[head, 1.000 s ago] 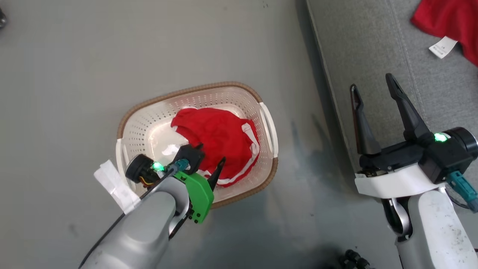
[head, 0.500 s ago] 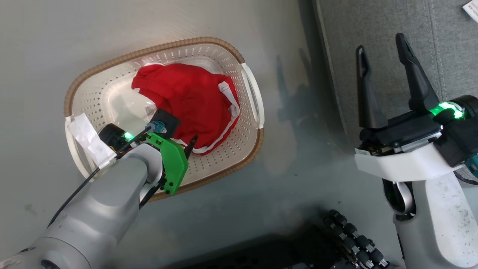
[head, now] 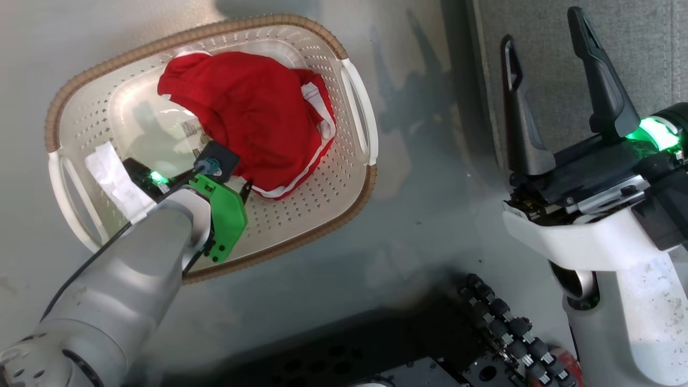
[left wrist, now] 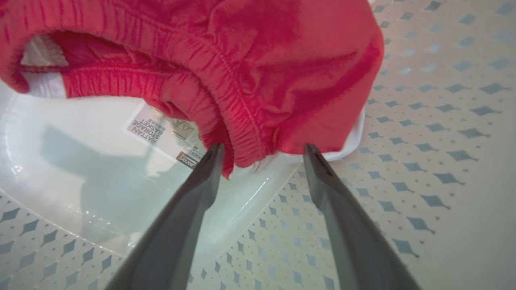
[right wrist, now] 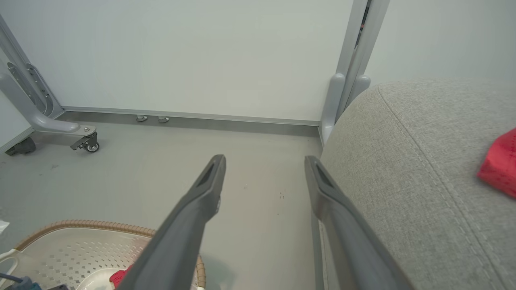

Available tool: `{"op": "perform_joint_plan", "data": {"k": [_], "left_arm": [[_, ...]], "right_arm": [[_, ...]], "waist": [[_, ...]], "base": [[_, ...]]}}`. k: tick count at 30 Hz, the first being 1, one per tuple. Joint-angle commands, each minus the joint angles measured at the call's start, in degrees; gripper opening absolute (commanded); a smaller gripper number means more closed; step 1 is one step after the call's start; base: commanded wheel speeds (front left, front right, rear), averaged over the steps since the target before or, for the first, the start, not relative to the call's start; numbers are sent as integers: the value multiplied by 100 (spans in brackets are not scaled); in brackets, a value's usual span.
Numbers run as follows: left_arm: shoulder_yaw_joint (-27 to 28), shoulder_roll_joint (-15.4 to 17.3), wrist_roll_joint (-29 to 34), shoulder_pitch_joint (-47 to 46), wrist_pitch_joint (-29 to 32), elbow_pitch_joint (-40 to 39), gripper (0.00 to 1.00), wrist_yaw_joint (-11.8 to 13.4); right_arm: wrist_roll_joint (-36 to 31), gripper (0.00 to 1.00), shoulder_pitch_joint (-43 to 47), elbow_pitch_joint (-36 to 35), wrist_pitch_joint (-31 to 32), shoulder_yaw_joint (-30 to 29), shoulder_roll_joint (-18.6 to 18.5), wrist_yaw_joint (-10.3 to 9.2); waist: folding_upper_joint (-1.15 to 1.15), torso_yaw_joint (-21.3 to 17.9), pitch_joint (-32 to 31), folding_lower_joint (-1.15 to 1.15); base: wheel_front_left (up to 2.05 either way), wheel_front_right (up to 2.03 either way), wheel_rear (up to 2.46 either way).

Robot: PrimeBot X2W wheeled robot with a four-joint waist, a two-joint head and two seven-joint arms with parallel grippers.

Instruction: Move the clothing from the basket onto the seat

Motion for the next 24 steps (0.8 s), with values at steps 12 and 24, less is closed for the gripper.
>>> {"op": "perform_joint_plan", "data": {"k": [12, 24], "left_arm": [[-75, 73, -7, -269, -167, 72, 100, 6], [-95, 313, 135, -225, -288, -843, 45, 5]], "right_arm": [[-30, 100, -106, -226, -10, 312, -11, -8], [139, 100, -88, -260, -10, 236, -10, -8]], "waist": [[65, -159, 363, -1], [65, -285, 483, -1]], "base": [[0, 0, 0], [0, 0, 0]]}}
